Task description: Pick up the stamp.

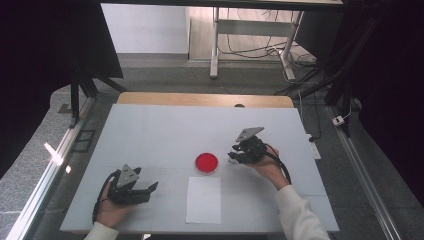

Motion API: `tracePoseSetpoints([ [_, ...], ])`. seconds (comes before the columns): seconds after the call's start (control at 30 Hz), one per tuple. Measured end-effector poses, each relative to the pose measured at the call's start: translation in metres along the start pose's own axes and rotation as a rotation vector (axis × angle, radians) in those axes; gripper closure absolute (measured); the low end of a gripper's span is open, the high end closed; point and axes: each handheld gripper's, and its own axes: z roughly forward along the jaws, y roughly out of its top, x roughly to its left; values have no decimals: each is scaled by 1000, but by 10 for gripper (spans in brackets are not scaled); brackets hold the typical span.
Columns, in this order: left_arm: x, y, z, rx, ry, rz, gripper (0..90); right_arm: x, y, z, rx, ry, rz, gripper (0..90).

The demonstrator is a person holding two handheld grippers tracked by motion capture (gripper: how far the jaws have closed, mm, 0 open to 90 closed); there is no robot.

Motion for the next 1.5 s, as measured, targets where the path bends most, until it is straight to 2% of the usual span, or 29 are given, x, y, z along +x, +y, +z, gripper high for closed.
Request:
tracePoseSetpoints([
  [0.23, 0, 0, 0, 1, 4, 0, 212, 1, -1, 1, 0, 2, -16, 734],
  [0.57, 1, -1, 0, 1, 4, -1, 212, 4, 0, 0, 0, -1, -35, 752],
  [0.63, 1, -1, 0, 2, 6, -1, 212, 3, 0, -1, -7, 13, -27, 752],
  [0.83, 1, -1, 0, 2, 7, -1, 213, 2, 1, -4, -26, 13, -14, 753],
  [1.27, 2, -1, -1, 1, 11, -6, 214, -3, 2, -21, -143, -12, 74, 754],
  [1.5, 2, -1, 0, 1, 14, -8, 214, -3, 3, -27, -177, -15, 93, 754],
])
